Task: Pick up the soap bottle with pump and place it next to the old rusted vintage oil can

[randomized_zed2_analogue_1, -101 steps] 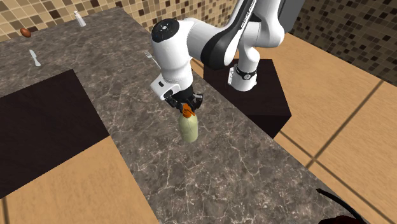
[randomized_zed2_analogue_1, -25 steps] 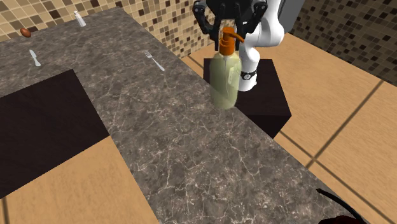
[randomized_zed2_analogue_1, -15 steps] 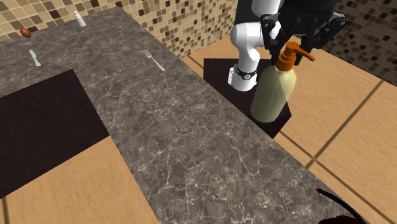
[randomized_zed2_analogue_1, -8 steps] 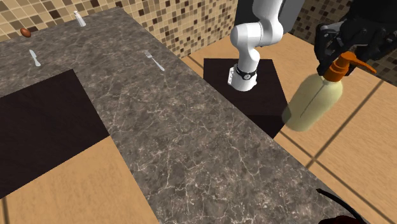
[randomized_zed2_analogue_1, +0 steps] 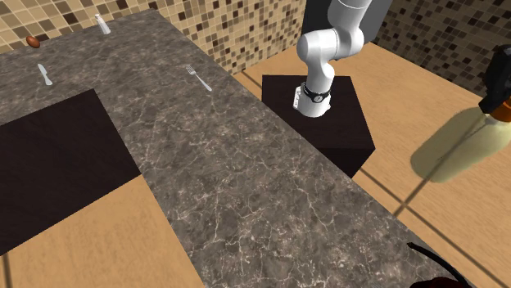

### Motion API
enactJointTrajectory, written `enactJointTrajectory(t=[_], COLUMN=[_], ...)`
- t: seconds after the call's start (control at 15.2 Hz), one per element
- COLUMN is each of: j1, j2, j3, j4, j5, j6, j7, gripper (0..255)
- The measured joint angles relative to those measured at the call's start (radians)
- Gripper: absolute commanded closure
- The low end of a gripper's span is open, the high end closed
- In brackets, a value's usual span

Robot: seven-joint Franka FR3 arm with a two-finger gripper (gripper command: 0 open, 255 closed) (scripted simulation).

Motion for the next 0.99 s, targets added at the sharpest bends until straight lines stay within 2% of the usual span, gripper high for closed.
enactJointTrajectory(t=[0.13,0.2,0.99], j1=[0.023,0.028,0.064], j2=[0.082,0.083,-0.075], j3=[0.017,0.019,0.021], j4=[0.129,0.119,-0.29], j5=[0.011,0.011,-0.022], j6=[-0.042,-0.031,0.222], j7=[0.052,0.058,0.047], gripper=[255,255,255])
